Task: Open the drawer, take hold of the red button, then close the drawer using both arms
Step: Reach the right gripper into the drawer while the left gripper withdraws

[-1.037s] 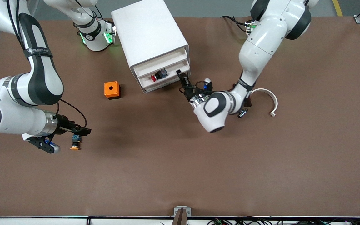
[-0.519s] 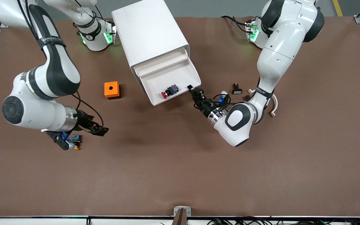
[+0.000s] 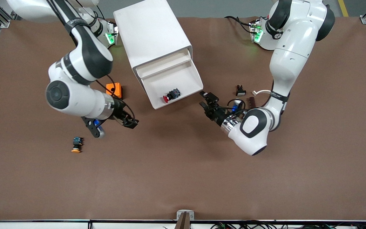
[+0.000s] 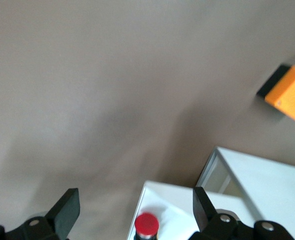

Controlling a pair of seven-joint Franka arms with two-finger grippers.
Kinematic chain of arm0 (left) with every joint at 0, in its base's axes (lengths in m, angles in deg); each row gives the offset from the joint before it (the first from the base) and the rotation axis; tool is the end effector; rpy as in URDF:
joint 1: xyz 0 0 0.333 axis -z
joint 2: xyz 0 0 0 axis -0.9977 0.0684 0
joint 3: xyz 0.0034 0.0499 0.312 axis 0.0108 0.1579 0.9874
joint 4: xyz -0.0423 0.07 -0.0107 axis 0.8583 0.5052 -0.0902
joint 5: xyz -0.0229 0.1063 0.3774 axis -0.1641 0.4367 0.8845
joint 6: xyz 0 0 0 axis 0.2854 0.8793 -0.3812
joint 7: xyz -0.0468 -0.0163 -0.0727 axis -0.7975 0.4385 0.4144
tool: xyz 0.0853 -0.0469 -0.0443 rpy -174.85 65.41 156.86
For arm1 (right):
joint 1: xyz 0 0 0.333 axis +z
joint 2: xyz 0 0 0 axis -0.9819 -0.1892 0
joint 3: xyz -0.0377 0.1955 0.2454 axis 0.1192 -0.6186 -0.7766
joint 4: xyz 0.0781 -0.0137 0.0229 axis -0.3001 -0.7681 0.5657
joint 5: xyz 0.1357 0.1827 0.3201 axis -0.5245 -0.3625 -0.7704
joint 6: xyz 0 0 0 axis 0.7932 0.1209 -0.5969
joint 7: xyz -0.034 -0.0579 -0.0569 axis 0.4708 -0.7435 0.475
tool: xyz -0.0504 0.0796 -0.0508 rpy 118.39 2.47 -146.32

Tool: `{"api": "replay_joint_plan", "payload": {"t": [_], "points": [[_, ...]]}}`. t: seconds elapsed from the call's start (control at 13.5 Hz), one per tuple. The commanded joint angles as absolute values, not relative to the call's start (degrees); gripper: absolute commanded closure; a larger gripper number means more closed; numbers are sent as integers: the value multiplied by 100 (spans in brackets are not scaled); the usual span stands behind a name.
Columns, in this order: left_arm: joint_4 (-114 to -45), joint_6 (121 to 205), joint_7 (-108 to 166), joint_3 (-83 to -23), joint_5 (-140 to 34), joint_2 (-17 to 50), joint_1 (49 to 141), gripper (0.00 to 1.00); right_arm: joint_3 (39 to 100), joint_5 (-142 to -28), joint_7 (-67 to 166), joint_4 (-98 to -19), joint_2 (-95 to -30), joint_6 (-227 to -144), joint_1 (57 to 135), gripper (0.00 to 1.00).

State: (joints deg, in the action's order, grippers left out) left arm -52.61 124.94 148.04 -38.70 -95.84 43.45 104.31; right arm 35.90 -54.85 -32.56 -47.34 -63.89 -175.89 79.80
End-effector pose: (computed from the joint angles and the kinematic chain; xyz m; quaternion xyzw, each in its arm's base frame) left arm 0.5935 -0.3340 0.2145 -0.4319 -0.6935 0.5371 0.2098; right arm 0.5996 0.2878 0.4271 -0.8862 0.4350 0.1450 0.0664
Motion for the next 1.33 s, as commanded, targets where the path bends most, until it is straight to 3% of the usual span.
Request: {"api": "replay_joint_plan", "payload": {"t": [0.0,0.44,1.04,1.26], "points": [[-4915,12398,14608,-3484,-9042,4187,10366,1,3270,-5140,-4014,-4884,-6427,-17696,8084,0],[-4739,12635,12881,-2894,-7794,3721,10445,1,2435,-4498,-5464,-5806,-6427,-18749,8146,0],[-4624,13250,9804,-2718,-7389,3440,10445,1,2118,-3716,-6695,-6388,-6558,-19604,8427,1],[-4641,13504,8170,-2735,-7230,3448,10445,1,2118,-3548,-6811,-6379,-6647,-19639,8507,11]]}}
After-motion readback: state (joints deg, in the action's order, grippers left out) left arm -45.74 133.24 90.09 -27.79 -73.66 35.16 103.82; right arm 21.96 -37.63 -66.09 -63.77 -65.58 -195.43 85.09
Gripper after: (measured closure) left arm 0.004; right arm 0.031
